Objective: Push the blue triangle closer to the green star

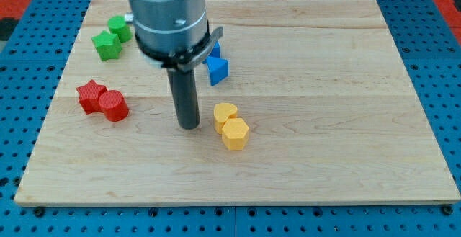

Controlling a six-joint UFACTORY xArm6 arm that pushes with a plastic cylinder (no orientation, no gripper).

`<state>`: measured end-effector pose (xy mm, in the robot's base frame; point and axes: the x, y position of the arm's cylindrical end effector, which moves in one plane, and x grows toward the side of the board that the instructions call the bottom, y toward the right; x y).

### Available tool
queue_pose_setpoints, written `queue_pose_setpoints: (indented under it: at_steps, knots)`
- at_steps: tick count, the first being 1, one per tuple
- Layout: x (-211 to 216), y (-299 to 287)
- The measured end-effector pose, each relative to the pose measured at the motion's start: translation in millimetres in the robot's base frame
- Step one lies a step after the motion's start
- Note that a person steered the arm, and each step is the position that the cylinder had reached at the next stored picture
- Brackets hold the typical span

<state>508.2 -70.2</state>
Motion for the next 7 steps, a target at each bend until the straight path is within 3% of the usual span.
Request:
queue_pose_setpoints:
  at_steps: [1, 2, 4, 5, 6, 7]
  knots:
    - [3.7, -11.0]
    - [-8.9, 36.0]
    - [-61.1, 50.4]
    - [-58.2, 56.2]
    - [-76.8, 2.2]
    - [-90.6, 49.7]
